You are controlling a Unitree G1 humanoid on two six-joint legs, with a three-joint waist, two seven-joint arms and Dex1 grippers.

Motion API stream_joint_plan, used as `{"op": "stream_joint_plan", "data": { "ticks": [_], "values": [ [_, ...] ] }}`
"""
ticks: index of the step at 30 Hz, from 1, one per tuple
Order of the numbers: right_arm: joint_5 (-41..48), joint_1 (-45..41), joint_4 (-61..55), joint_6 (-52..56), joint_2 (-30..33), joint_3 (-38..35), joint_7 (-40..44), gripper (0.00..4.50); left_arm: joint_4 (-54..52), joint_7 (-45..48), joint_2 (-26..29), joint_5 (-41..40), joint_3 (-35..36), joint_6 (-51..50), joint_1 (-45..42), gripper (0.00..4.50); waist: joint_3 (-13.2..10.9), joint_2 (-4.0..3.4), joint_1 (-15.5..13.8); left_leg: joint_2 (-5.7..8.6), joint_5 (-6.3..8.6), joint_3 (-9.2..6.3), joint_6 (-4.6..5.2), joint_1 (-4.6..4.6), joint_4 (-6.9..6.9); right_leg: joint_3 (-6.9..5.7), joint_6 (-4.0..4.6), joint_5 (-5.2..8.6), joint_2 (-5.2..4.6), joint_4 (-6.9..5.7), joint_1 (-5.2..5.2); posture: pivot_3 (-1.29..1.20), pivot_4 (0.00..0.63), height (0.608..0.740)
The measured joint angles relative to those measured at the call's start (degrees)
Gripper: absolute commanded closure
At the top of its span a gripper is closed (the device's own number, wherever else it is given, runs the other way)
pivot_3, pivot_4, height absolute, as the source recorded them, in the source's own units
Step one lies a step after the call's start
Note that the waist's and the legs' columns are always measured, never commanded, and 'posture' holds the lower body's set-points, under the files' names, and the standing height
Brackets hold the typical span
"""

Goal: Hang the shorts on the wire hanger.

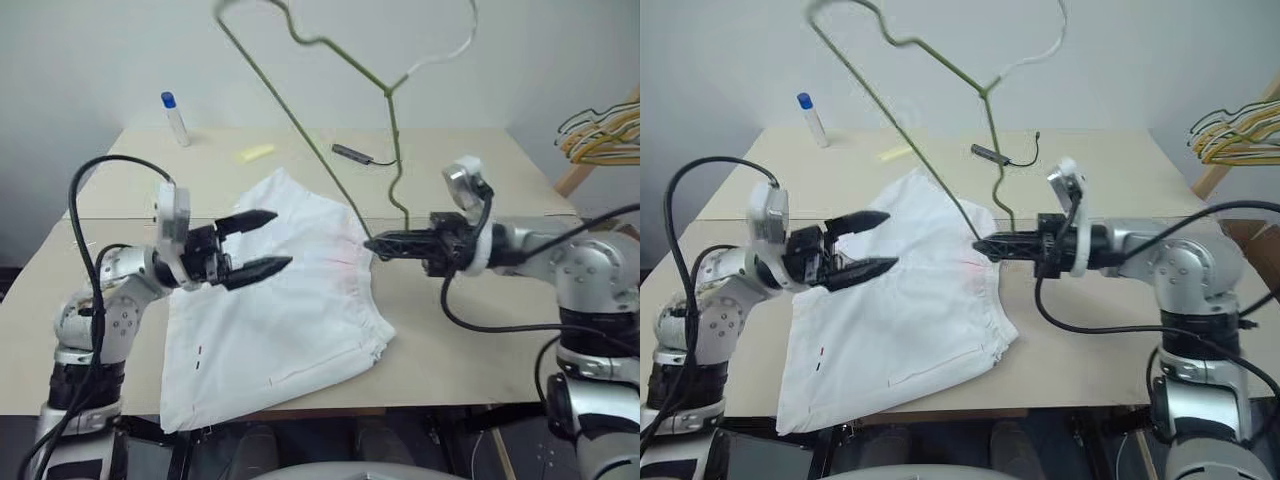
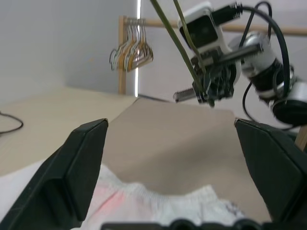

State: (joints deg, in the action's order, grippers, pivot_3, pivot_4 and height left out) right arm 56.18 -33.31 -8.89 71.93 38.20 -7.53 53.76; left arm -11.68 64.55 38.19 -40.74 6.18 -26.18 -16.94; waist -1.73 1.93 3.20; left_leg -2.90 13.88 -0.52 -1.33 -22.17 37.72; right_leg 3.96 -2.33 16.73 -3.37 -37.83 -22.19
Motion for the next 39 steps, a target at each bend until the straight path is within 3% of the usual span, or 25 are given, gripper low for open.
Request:
{"op": "stream_joint_plan", "data": {
  "ticks": [5, 10, 17, 39],
  "values": [
    [1.5, 7.8, 0.5, 6.3, 4.7, -4.6, -4.1, 4.50, 0.1, 2.8, 3.0, 8.7, -4.0, 6.1, 1.9, 0.02, 0.0, -0.04, -0.1, -0.01, 0.00, 0.05, 0.01, 0.01, 0.00, 0.02, 0.00, 0.00, 0.00, 0.02, 0.01, -0.08, 0.000, 0.740],
    [1.1, 16.7, 2.0, 9.5, 6.8, -7.2, -7.1, 4.50, 0.5, 5.0, 3.9, 11.3, -5.1, 8.2, 2.2, 0.02, -0.1, -0.09, 0.5, 0.00, 0.02, 0.08, 0.03, -0.01, 0.00, 0.06, -0.02, 0.01, -0.01, 0.04, 0.00, -0.11, 0.000, 0.740],
    [2.6, 23.6, 13.2, 19.1, 12.1, -6.9, -1.9, 4.50, 1.4, 6.6, 4.0, 14.1, -8.0, 9.7, 1.4, 0.02, -0.1, -0.16, 1.2, -0.01, 0.04, 0.10, 0.07, 0.07, 0.01, 0.10, -0.03, 0.01, 0.01, 0.02, 0.05, -0.12, 0.000, 0.740],
    [-1.0, 26.7, 19.2, 16.0, 12.8, -2.0, 3.8, 4.50, 1.9, 8.6, 4.2, 16.3, -9.7, 11.2, 0.0, 0.02, -0.1, -0.19, 2.5, -0.01, 0.06, 0.08, 0.11, 0.06, 0.02, 0.10, -0.11, 0.05, 0.02, 0.02, 0.07, -0.11, 0.000, 0.740]
  ]
}}
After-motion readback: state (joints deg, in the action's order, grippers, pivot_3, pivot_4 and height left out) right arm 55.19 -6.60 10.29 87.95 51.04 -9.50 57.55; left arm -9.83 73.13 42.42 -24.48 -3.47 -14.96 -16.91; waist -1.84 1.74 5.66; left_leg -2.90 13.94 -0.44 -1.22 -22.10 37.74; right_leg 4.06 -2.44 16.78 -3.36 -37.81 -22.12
